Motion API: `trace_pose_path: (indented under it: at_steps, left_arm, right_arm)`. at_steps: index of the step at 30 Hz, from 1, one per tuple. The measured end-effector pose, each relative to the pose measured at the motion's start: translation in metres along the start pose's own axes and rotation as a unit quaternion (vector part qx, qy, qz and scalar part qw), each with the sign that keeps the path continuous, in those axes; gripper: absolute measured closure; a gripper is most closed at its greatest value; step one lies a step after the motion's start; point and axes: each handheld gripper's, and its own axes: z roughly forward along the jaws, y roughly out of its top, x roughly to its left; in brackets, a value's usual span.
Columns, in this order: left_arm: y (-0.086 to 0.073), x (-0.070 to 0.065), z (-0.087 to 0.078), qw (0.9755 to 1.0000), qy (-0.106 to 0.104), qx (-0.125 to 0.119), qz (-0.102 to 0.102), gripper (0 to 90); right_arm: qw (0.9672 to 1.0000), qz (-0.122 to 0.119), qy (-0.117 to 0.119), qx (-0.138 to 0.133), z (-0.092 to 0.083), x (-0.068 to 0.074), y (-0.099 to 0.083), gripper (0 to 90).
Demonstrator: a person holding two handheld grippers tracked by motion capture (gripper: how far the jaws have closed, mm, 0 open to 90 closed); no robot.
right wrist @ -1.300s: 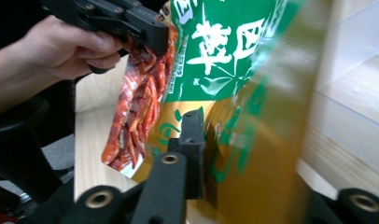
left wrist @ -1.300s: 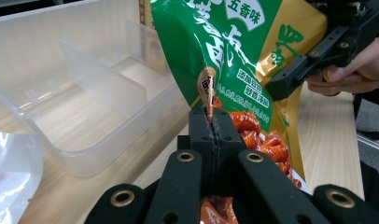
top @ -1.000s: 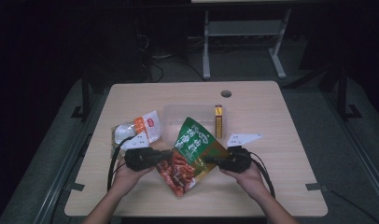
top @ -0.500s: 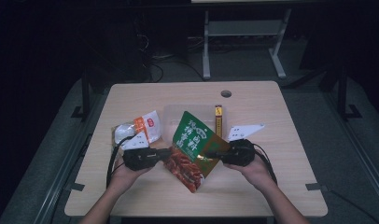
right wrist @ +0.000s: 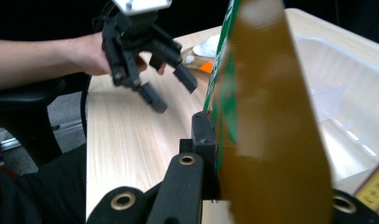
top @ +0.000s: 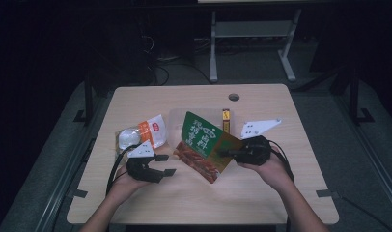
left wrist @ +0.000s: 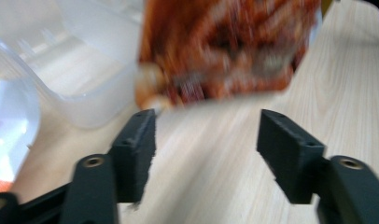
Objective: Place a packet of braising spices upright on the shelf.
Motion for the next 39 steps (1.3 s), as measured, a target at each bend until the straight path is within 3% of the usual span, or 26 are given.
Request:
trace_pose_path:
  at_steps: [2, 20, 30, 39]
  left_arm:
    - [-0.001, 0.000, 0.000, 1.0000, 0.002, 0.006, 0.006, 31.0]
    - [-0.007, -0.002, 0.006, 0.9998, -0.001, 0.019, -0.008, 23.3]
    - [-0.008, -0.003, 0.009, 0.9996, -0.005, 0.023, -0.013, 20.7]
    - [-0.008, -0.004, 0.009, 0.9996, -0.005, 0.024, -0.014, 19.2]
  right_arm:
    - [1.0000, 0.001, -0.005, -0.004, -0.004, -0.001, 0.004, 90.0]
    - [0.9963, 0.011, -0.085, -0.011, -0.033, -0.017, 0.047, 90.0]
    - [0.9912, 0.039, -0.126, -0.005, -0.024, -0.033, 0.068, 90.0]
    - [0.9861, 0.059, -0.156, -0.005, -0.009, -0.050, 0.070, 90.0]
